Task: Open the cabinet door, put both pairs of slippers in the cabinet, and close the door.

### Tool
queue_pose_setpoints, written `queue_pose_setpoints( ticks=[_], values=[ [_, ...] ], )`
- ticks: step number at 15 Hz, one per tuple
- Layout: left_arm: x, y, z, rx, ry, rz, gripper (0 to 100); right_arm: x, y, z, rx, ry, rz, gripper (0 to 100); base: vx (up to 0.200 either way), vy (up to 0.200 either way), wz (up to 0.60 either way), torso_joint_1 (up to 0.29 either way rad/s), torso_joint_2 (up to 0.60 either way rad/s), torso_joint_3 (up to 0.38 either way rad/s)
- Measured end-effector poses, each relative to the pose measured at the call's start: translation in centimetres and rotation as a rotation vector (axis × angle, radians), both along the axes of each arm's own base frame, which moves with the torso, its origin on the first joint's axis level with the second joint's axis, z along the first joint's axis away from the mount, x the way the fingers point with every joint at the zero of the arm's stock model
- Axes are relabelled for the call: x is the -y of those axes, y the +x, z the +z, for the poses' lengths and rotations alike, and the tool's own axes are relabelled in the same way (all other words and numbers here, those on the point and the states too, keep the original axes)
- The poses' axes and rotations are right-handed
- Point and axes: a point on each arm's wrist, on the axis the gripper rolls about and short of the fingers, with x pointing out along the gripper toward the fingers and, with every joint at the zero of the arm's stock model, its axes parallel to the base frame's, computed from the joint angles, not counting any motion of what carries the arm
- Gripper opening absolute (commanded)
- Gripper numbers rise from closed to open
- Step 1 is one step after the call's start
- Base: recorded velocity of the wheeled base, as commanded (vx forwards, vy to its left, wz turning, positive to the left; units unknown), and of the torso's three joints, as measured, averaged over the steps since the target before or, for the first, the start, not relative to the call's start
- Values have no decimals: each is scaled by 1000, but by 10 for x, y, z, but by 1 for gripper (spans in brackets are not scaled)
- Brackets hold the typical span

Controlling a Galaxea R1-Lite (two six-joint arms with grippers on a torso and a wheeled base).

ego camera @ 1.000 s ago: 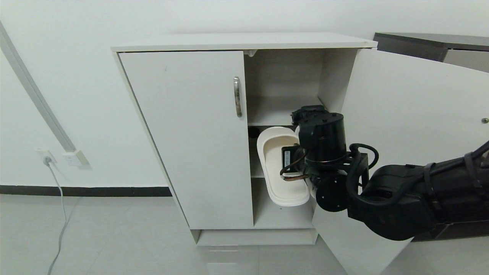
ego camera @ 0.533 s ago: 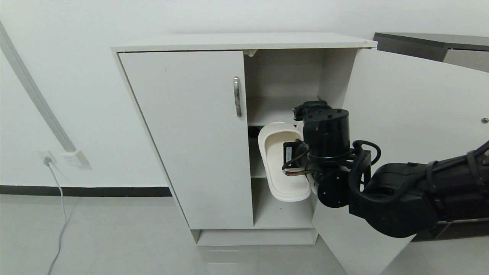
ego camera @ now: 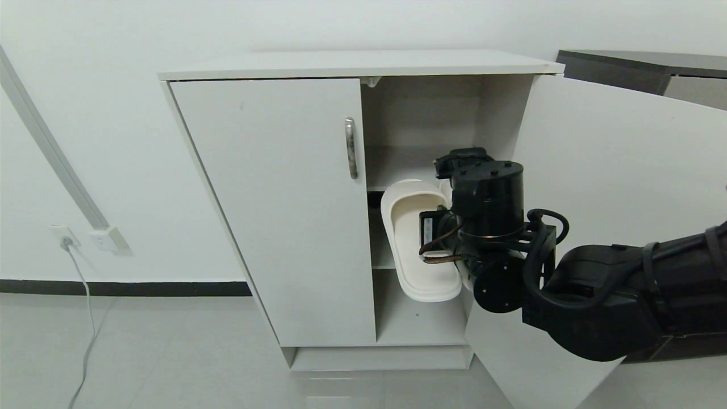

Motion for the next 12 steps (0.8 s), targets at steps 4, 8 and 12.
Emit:
queue_pose_setpoints(
  ticks=[4, 8, 12],
  values=[
    [0, 0, 0, 0, 0, 0, 0, 1, 0, 1, 1, 0, -1, 0, 200, 0, 0, 5, 4, -2],
    [0, 0, 0, 0, 0, 1, 0, 1, 0, 0, -3, -4, -1, 0, 150, 0, 0, 3, 2, 3],
    [0, 0, 0, 0, -1, 1, 0, 2, -1, -4, -12, -13, -1, 0, 0, 0, 0, 0, 0, 0]
  ],
)
